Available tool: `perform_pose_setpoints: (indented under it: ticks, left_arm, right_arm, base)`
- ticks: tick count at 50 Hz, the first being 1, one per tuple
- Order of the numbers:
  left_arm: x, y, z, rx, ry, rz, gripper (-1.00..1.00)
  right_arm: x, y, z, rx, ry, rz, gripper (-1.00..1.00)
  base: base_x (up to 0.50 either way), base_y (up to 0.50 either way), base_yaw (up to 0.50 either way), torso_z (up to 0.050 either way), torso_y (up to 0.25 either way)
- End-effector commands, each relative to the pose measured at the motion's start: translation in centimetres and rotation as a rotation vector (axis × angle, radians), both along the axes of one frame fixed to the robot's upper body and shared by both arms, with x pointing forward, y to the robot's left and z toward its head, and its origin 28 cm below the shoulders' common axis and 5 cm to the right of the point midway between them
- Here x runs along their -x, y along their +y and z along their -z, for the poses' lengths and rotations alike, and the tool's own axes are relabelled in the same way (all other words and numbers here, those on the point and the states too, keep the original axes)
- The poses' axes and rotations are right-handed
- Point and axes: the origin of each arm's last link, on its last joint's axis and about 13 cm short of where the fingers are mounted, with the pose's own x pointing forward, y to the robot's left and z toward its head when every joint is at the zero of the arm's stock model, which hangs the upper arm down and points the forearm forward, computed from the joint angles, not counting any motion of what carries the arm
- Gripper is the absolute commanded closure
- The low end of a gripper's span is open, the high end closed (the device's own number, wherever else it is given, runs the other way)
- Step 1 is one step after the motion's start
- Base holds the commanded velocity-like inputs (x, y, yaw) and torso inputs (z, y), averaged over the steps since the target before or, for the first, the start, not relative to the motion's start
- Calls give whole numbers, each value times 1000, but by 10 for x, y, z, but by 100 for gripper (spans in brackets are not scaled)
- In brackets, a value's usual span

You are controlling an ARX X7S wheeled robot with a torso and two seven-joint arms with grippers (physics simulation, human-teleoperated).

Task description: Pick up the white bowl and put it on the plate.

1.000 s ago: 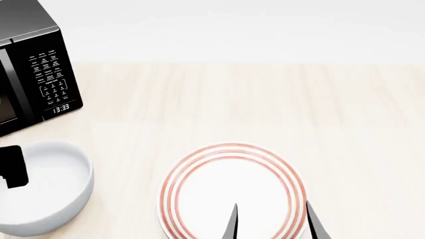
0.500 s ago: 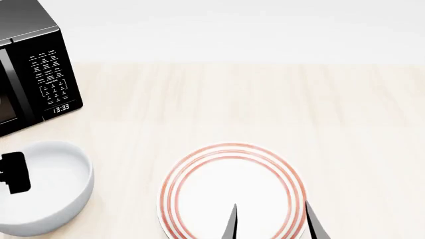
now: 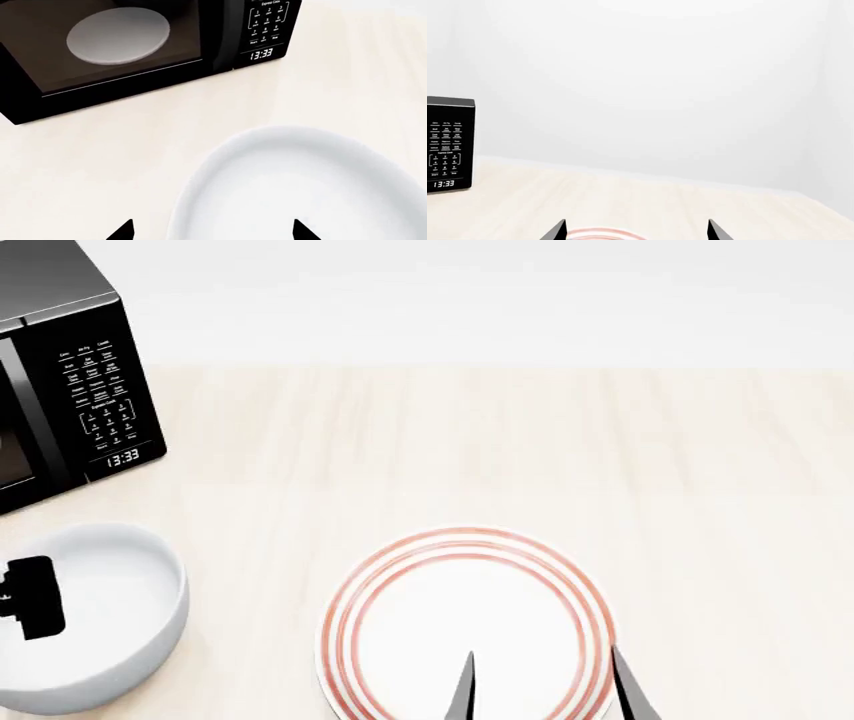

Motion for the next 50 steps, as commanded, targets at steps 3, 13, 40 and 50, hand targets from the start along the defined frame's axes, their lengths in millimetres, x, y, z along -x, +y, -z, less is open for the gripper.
perform_pose_setpoints:
  ticks: [3,13,40,50]
  left_arm:
    - [-1,1,8,-4,11,-9,-100]
    - [0,2,11,-4,15,-22,-100]
    - [-11,4,19,2,24,-30,-100]
    - [-17,9,23,-1,27,-38,-100]
  right_arm:
    - [0,0,1,1,1,-2,-100]
    - [0,0,1,2,2,-4,-100]
    - [0,1,2,3,5,-7,-100]
    - [0,1,2,3,6,-9,-100]
  base:
    - [0,0,0,0,0]
    - [0,0,0,0,0]
    - [0,0,0,0,0]
    - [0,0,0,0,0]
